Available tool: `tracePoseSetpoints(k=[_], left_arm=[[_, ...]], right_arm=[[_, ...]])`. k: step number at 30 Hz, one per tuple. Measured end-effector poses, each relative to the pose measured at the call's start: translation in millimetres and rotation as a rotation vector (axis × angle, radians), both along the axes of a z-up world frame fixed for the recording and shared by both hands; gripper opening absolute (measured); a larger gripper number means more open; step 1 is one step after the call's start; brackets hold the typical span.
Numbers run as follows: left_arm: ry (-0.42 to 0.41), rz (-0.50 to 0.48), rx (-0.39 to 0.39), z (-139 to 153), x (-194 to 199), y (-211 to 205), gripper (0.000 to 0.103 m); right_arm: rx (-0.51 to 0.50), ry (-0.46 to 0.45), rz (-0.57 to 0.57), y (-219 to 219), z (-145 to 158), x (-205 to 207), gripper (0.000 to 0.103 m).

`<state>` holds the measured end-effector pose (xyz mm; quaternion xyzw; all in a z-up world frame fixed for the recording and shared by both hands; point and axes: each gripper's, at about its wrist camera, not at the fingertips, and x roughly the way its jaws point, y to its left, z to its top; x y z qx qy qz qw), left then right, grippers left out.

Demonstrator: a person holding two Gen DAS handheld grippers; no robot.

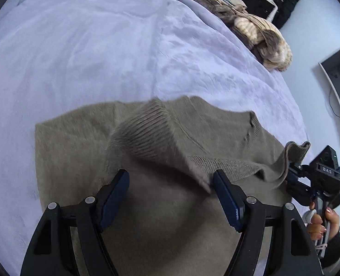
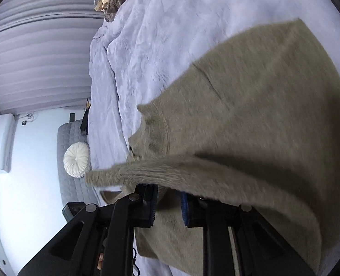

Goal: Fold small clothes

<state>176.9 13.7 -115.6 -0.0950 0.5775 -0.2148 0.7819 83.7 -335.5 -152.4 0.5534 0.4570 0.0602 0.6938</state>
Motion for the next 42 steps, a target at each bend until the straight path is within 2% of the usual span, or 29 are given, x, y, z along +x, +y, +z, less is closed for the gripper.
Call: tracePoseSetpoints(k=[2,4,5,8,13,17,20,24,28,31,32,33,34,35,36,37,39,42], left_arm=[[-0.024,0.047,0.039,0,11,6,0.076],[-0.030,0.079,0.076,-1,20,13,0.076],[-0.033,0.094,0.114,-2,23,17,0.076],[-0.020,0.115,0.147,-6,27,32,0.076],[0.041,0.098,0.109,-4,8,70,0.076],[0.114,0.099,0.062,-3,-29,99,0.076],[0.162,0.119,0.055,-7,-59,117,0.076],[0.217,0.139,0.041,-15,-92,130,0.076],[0.245,0.149,-0.007,-18,-111,129,0.076],[0.232,0.139,-0.027,-18,-116,120,0.075],[0.228,0.134,-0.026,-18,-115,117,0.065],[0.228,0.125,-0.014,-19,-115,113,0.047],[0.236,0.115,0.003,-22,-113,109,0.036],[0.241,0.105,0.017,-25,-113,107,0.020],[0.240,0.099,0.009,-25,-112,107,0.017],[0.227,0.099,0.001,-21,-113,108,0.016],[0.181,0.077,-0.003,-7,-117,108,0.016],[0.134,0.049,0.011,8,-125,108,0.016]], right_arm=[[-0.026,0.009,-0.025,-9,2,12,0.026],[-0.065,0.027,-0.045,-20,3,20,0.044],[-0.088,0.041,-0.051,-24,3,22,0.048],[-0.128,0.064,-0.094,-42,6,21,0.051],[-0.181,0.079,-0.143,-55,22,-2,0.056],[-0.168,0.059,-0.086,-42,35,-52,0.065],[-0.111,0.077,-0.075,-32,30,-106,0.065],[-0.052,0.144,-0.084,-16,17,-166,0.065],[-0.028,0.203,-0.116,-4,3,-204,0.066],[-0.004,0.218,-0.171,-4,-7,-209,0.066],[0.007,0.206,-0.201,-6,-10,-207,0.066],[0.017,0.190,-0.231,-8,-14,-205,0.066],[0.021,0.185,-0.249,-10,-16,-202,0.066],[0.031,0.182,-0.268,-12,-19,-197,0.065],[0.038,0.184,-0.275,-13,-22,-193,0.044],[0.031,0.199,-0.259,-13,-22,-186,0.007],[-0.053,0.214,-0.179,-10,-10,-171,0.008],[-0.196,0.171,-0.058,-3,21,-158,0.008]])
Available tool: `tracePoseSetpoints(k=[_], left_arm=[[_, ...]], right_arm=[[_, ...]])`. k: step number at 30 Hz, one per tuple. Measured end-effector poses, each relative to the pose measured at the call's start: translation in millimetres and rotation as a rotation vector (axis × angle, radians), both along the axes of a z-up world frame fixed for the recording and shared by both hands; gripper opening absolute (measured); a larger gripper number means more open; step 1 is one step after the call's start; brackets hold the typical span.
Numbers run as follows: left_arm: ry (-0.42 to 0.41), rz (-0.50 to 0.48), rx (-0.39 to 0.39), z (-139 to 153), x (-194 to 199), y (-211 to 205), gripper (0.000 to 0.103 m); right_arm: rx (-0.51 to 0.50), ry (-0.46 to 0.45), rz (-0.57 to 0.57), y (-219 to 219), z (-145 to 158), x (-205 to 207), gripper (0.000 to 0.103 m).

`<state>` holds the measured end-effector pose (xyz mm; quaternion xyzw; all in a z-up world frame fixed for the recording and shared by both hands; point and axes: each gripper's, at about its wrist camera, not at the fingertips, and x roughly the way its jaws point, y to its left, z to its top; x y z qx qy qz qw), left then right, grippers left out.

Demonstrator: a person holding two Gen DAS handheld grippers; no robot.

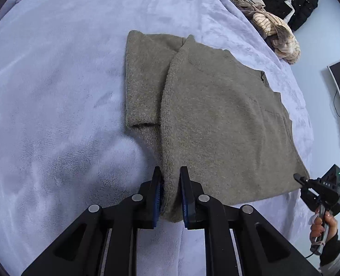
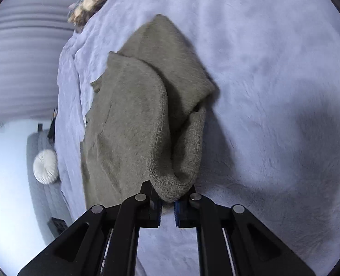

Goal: Fold small clothes

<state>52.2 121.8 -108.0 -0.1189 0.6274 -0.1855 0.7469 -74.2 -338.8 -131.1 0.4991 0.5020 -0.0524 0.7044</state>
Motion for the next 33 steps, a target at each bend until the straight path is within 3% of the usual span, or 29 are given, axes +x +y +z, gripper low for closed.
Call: tracePoseSetpoints(k=[3,8,16,19,22,26,33], left_arm=[[0.024,0.008,0.021,-11,-6,3,0.016],[0.053,0.039,0.026,-43,-11,15,0.016],[0.043,0.012,0.095,-24,-28,33,0.016],[0.001,0.030,0.139,-6,-26,40,0.016],[-0.057,0.051,0.110,15,-10,42,0.016],[-0.121,0.012,0.089,26,24,15,0.016],[-0.154,-0.025,0.125,4,82,-54,0.016]], right_arm=[[-0.083,0.035,0.069,1,7,3,0.008],[-0.101,0.131,0.101,-5,-35,2,0.008],[-0.119,0.155,0.083,-10,-21,-8,0.011],[-0.183,0.157,0.073,-9,-1,-17,0.015],[-0.313,0.133,0.097,-7,24,-20,0.015],[-0.364,0.062,0.151,-2,44,9,0.015],[-0.417,0.048,0.260,15,27,87,0.015]])
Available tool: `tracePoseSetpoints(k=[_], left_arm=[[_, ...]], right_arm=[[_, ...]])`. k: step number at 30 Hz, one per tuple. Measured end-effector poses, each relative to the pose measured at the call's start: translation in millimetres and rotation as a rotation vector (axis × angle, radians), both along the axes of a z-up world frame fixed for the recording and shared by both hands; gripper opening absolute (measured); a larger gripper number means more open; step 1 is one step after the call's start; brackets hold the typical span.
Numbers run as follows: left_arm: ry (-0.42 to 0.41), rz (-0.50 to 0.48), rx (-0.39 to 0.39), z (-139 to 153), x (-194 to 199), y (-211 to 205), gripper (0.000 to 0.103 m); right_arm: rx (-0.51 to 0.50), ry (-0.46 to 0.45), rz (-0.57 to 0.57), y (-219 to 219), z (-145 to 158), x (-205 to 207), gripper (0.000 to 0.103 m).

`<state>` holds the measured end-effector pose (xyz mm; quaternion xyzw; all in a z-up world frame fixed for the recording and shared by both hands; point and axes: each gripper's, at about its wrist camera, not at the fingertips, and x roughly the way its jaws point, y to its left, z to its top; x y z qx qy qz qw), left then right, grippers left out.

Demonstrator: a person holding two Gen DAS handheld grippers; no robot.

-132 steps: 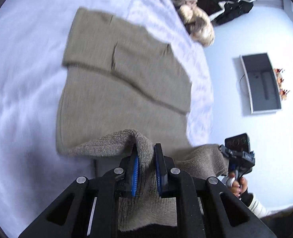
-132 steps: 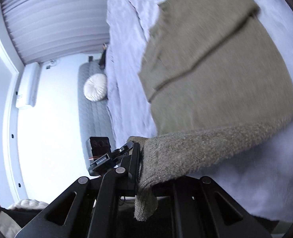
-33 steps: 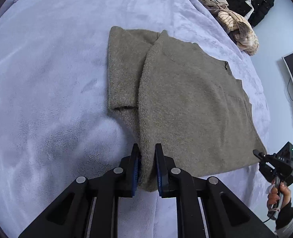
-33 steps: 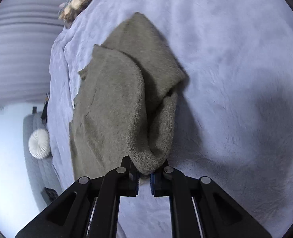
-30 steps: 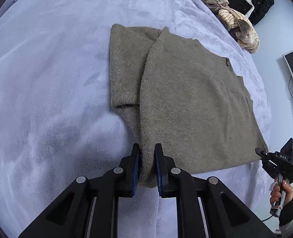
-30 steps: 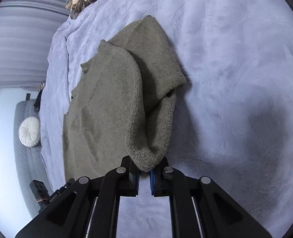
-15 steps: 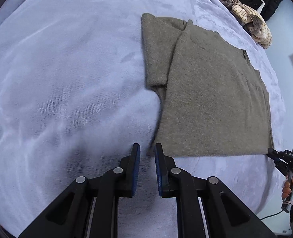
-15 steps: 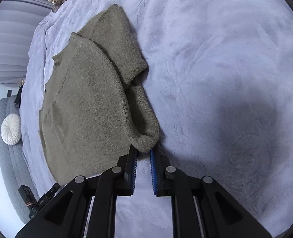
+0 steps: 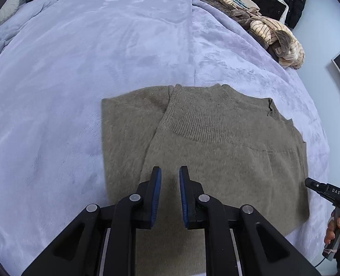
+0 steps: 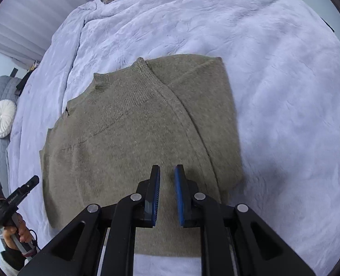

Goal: Fold small clothes

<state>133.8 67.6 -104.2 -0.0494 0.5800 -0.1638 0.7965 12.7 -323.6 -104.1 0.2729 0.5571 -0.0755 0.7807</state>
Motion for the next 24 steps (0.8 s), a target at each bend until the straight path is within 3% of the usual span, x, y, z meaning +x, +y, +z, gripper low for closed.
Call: tracePoseSetpoints(k=[3,6,24], left_arm=[[0.034,0.007,0.083,-24,6,-7,0.016],[0.050,0.025,0.050,-36,8,3,0.016],[0.074,-0.003,0.098,-16,-18,7,0.016]], right_arm=[[-0.021,0.042,0.020,1,-19,15,0.015],[-0.020,0.062,0.022,-4,-32,14,0.010],[-0.010,0.076,0.006,-4,-7,-27,0.015]])
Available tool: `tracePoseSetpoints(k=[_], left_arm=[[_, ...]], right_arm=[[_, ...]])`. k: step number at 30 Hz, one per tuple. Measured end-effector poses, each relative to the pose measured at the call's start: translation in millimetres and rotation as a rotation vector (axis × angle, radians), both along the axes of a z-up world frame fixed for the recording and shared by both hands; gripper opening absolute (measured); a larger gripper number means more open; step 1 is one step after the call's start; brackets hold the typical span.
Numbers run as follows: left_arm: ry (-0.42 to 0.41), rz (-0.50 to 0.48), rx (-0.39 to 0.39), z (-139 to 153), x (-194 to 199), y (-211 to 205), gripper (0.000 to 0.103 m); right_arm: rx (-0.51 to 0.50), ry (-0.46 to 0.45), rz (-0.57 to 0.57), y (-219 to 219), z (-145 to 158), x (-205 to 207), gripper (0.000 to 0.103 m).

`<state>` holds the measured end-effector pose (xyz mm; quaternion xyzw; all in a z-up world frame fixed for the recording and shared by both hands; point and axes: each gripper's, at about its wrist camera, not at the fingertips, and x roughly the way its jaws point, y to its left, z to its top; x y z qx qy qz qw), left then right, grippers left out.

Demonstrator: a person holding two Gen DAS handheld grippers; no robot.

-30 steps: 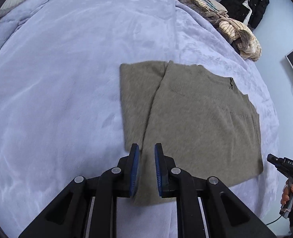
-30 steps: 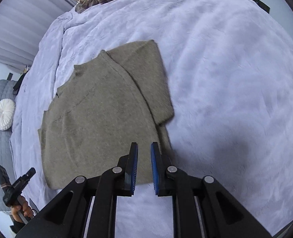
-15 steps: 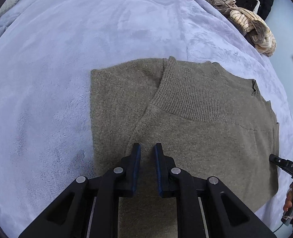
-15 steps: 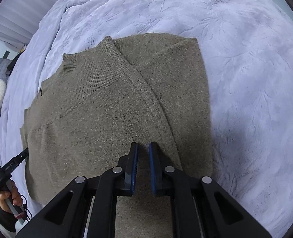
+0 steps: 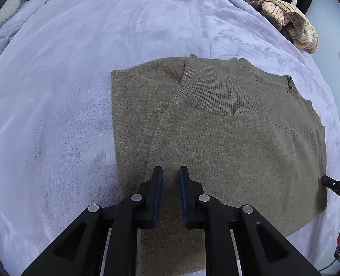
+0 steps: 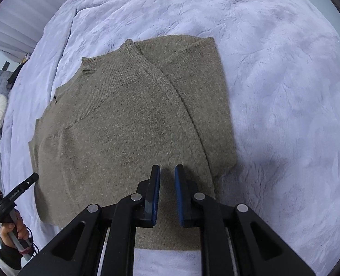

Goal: Fold small clothes

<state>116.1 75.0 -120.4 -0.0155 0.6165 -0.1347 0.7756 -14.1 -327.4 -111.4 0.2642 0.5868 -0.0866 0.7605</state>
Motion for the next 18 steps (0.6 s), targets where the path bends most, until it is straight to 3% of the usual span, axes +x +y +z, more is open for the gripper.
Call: tracePoseSetpoints(k=[9,13,14,16,17,18], left_arm=[[0.013,0.000,0.006,3,-13,2,0.016],[0.020,0.009,-0.004,9,-21,6,0.017],[0.024,0.017,-0.013,10,-24,9,0.017],[0.035,0.034,-0.027,12,-32,17,0.017],[0.039,0.037,-0.025,12,-35,19,0.017],[0.041,0.036,-0.020,11,-39,22,0.023]], right_arm=[[0.026,0.017,0.007,18,4,-14,0.015],[0.084,0.021,0.022,34,6,-22,0.017],[0.108,0.022,0.030,39,6,-25,0.019],[0.167,0.020,0.049,54,5,-30,0.039],[0.206,0.019,0.060,66,3,-32,0.044],[0.256,0.014,0.073,78,1,-33,0.049]])
